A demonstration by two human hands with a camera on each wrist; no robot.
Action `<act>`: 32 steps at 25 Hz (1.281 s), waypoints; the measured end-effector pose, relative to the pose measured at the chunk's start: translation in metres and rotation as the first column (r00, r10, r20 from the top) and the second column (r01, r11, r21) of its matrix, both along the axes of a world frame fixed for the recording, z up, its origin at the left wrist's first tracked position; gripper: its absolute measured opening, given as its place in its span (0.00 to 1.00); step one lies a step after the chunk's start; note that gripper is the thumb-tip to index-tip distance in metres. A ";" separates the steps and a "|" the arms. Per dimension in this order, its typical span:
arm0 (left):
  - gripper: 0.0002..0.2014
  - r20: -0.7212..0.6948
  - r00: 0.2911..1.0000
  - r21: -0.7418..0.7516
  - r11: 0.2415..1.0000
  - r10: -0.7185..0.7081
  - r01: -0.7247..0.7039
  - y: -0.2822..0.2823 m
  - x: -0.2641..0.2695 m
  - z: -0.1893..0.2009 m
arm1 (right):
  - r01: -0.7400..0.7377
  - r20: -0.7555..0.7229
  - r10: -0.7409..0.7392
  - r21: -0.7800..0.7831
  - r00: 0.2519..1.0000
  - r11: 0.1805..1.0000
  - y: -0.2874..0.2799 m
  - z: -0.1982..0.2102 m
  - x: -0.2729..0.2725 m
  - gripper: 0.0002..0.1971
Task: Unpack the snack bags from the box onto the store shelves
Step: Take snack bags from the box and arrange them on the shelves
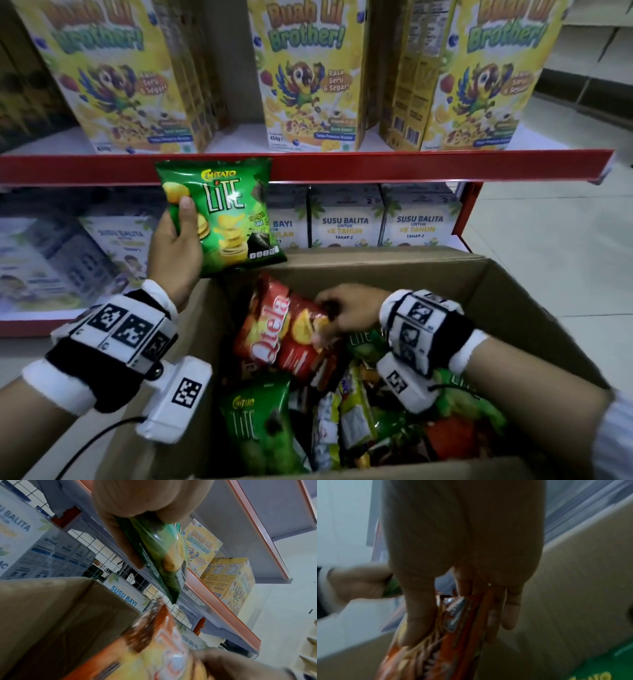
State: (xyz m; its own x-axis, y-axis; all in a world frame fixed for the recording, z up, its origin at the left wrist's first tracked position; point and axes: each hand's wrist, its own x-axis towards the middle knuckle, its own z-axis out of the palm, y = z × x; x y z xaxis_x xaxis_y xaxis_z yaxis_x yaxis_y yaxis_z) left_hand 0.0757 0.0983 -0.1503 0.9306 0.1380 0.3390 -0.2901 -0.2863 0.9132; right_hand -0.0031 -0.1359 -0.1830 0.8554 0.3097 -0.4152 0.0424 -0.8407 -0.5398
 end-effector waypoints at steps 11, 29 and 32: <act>0.42 -0.159 0.972 -0.237 0.962 -0.174 0.134 -0.038 -0.015 0.001 | 0.302 -0.018 -0.452 0.767 0.892 0.566 -0.080 0.070 -0.017 0.21; 0.46 -0.066 0.921 -0.446 0.837 -0.384 0.317 -0.012 -0.028 0.010 | -0.100 -0.147 0.095 -0.028 0.985 0.995 0.024 0.001 -0.016 0.37; 0.45 -0.082 0.924 -0.427 0.851 -0.372 0.305 -0.006 -0.026 0.007 | -0.330 -0.142 0.313 -0.123 0.939 0.936 0.066 -0.025 -0.019 0.39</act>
